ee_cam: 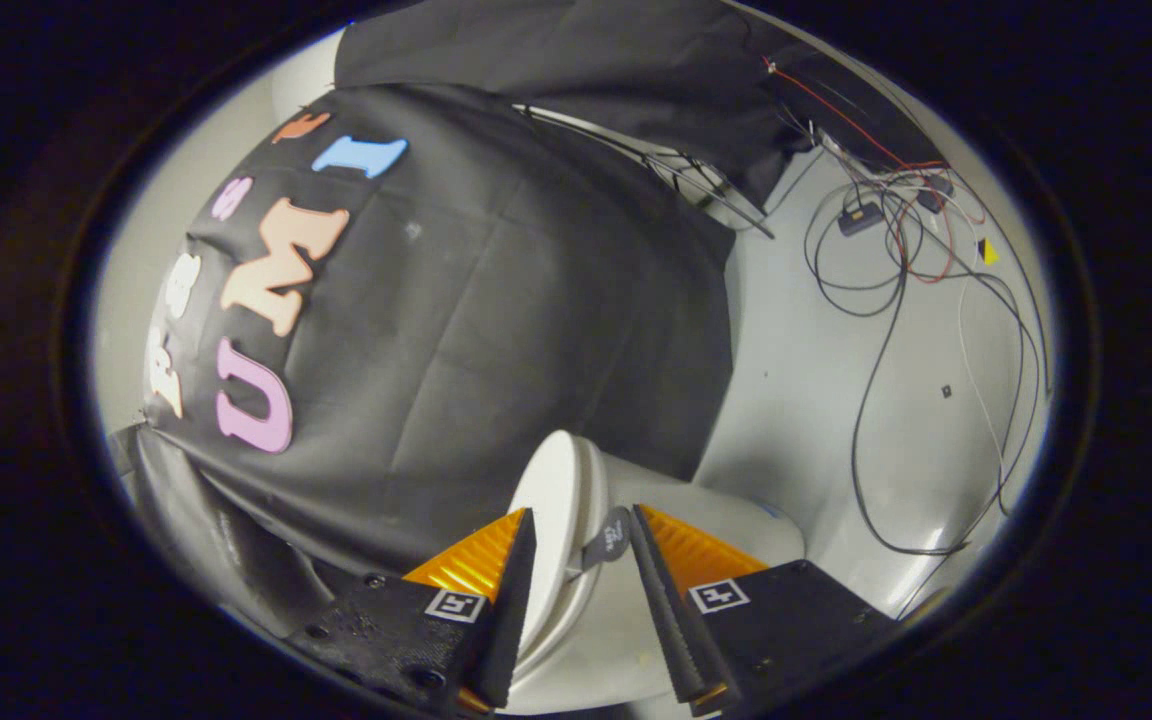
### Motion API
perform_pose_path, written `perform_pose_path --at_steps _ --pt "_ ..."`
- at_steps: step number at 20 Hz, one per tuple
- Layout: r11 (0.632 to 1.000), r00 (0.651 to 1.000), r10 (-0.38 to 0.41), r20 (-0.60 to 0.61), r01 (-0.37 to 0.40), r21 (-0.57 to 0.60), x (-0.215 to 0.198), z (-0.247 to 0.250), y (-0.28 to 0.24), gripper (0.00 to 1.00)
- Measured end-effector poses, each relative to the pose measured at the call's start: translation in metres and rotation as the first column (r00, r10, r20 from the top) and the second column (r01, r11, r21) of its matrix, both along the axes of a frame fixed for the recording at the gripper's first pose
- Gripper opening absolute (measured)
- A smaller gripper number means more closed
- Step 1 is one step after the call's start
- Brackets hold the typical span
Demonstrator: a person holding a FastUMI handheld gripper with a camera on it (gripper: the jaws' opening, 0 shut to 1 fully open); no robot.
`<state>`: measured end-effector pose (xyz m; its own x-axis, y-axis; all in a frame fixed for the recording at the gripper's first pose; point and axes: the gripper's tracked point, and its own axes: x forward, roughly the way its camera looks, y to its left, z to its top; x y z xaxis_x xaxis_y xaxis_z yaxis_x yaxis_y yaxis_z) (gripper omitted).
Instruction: Open the toilet lid.
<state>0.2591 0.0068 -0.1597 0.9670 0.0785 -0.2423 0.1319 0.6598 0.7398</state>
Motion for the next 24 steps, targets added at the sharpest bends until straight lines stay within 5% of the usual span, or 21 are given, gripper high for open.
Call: perform_pose_path --at_steps 11,18,24 --pt "0.981 0.994 0.102 0.025 -0.105 0.164 0.047 -0.019 0.013 0.57" --pt "0.951 0.998 0.051 0.021 -0.055 0.303 0.056 -0.026 0.015 0.06" --pt "0.965 0.993 0.085 0.076 -0.101 0.244 0.053 0.002 0.027 0.01"
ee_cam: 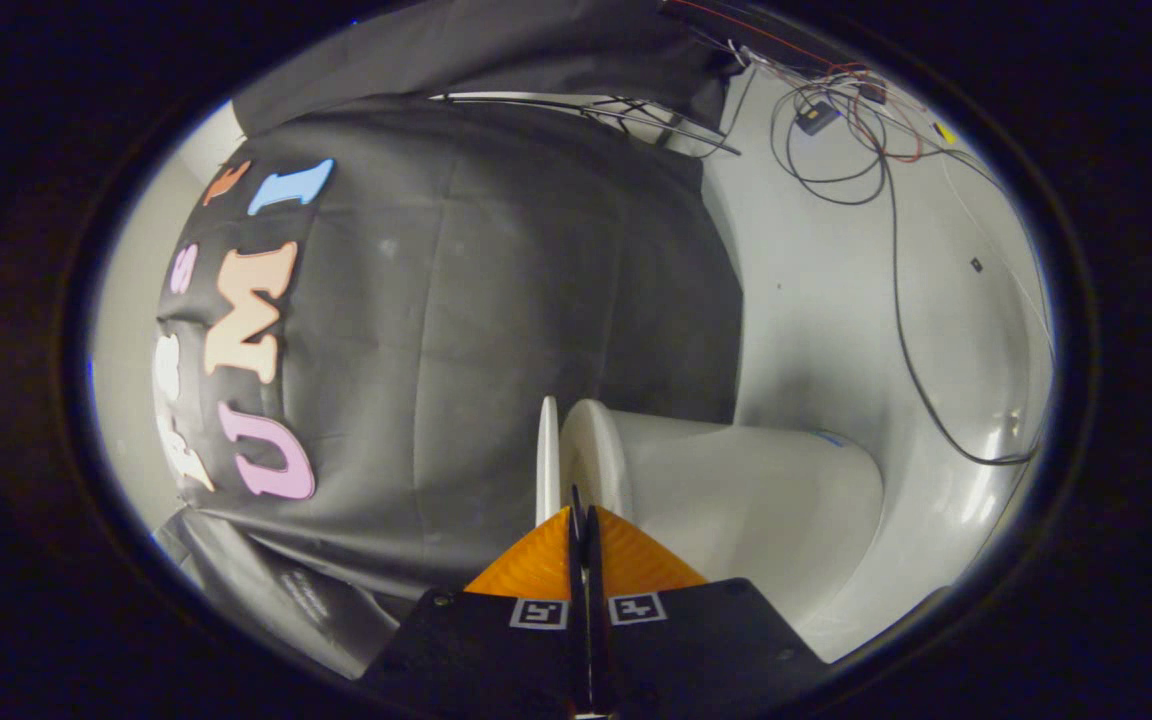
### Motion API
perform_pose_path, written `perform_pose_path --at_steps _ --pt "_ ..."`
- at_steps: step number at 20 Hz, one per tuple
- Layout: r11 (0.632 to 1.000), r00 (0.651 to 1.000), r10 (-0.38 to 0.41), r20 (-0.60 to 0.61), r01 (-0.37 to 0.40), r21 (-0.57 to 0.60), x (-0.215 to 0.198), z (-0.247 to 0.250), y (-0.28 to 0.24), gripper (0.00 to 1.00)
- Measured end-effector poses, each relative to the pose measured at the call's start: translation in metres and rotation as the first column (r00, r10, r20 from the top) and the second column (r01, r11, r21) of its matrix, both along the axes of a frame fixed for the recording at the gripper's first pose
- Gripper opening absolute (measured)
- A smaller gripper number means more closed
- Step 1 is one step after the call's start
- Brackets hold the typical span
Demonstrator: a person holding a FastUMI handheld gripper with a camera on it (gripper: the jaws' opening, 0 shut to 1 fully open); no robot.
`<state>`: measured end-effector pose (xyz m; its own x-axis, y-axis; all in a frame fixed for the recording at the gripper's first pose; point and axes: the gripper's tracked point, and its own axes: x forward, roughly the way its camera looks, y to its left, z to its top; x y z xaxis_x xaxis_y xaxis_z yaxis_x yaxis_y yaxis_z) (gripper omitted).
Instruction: Open the toilet lid.
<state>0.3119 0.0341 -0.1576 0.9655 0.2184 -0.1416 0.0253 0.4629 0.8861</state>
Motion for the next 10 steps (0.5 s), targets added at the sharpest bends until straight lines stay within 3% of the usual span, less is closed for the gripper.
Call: perform_pose_path --at_steps 10 --pt "0.980 0.992 0.041 0.122 -0.016 -0.196 -0.010 0.077 0.053 0.04"
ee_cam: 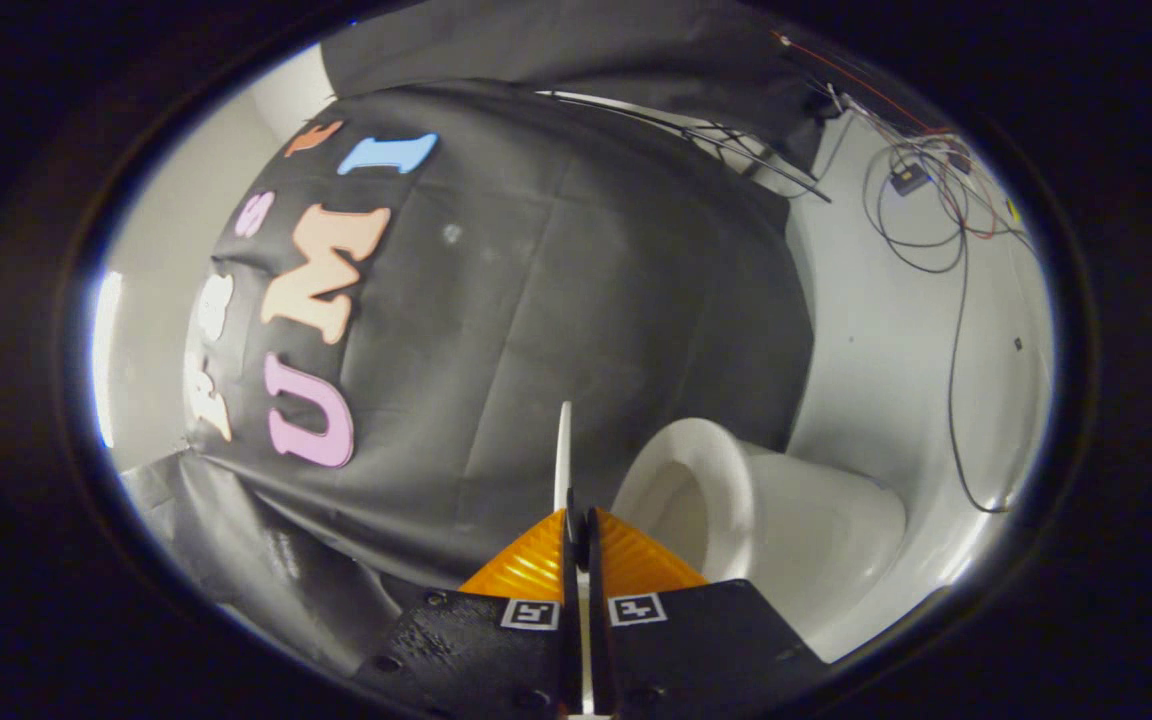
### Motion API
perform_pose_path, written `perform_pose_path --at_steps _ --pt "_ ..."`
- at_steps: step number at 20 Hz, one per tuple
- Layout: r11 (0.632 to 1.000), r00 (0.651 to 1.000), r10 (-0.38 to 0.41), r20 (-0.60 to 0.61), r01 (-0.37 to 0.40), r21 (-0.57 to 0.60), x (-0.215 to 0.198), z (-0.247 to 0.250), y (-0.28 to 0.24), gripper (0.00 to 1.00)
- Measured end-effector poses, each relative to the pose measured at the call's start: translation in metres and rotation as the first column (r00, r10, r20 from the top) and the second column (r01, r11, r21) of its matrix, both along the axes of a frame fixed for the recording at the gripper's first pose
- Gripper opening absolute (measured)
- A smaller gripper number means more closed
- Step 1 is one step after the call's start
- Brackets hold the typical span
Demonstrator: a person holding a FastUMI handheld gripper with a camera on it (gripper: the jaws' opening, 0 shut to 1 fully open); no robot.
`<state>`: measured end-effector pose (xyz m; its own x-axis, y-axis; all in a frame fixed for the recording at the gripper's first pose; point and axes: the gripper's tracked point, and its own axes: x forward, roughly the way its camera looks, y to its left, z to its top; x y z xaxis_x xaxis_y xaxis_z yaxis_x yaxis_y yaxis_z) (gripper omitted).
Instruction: Open the toilet lid.
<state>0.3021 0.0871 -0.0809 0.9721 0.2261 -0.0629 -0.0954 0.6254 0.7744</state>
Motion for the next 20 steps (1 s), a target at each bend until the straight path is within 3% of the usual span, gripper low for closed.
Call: perform_pose_path --at_steps 10,16,20 --pt "0.954 0.994 0.083 0.065 -0.061 -0.292 -0.017 0.071 0.094 0.05" --pt "0.888 0.992 0.115 0.046 -0.082 -0.452 -0.024 0.092 0.140 0.05" --pt "0.820 0.997 0.064 0.051 -0.023 -0.572 -0.028 0.096 0.156 0.05"
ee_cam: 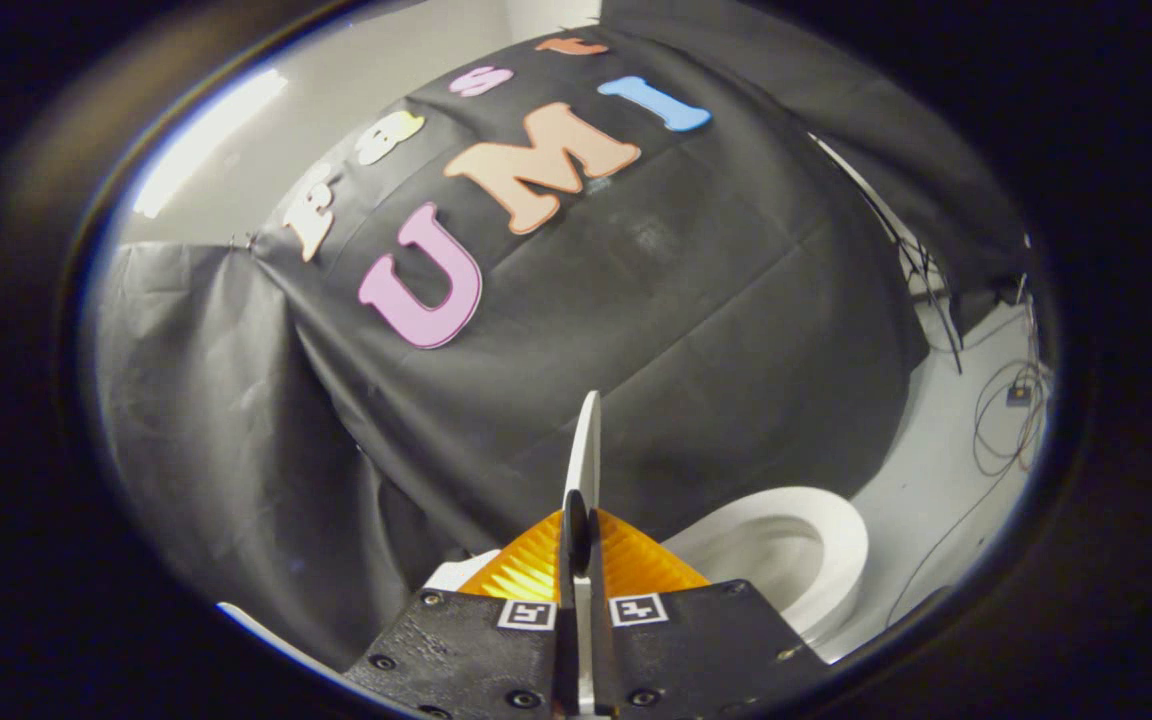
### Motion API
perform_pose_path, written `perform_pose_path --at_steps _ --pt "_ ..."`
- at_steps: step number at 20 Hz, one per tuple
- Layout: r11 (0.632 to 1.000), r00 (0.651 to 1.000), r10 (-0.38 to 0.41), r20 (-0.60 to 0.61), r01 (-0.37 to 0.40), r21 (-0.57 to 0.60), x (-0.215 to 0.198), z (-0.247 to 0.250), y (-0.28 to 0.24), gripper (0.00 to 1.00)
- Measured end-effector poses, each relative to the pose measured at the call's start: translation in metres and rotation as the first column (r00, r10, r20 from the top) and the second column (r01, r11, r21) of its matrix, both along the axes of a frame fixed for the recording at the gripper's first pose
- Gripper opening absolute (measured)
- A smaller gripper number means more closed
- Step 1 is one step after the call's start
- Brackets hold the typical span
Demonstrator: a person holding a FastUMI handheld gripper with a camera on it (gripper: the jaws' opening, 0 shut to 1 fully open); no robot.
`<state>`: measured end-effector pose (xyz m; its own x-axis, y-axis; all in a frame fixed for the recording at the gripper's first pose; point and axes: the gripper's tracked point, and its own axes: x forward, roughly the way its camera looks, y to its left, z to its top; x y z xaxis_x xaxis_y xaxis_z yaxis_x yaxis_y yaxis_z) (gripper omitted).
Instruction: Open the toilet lid.
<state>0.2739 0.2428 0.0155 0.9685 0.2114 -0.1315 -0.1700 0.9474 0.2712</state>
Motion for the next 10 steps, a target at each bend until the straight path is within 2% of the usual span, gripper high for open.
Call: perform_pose_path --at_steps 3,10 --pt "0.997 0.999 -0.028 0.020 0.029 -0.069 -0.003 0.004 0.012 0.05" --pt "0.989 0.998 -0.013 0.062 0.022 -0.148 -0.010 0.013 0.061 0.05"
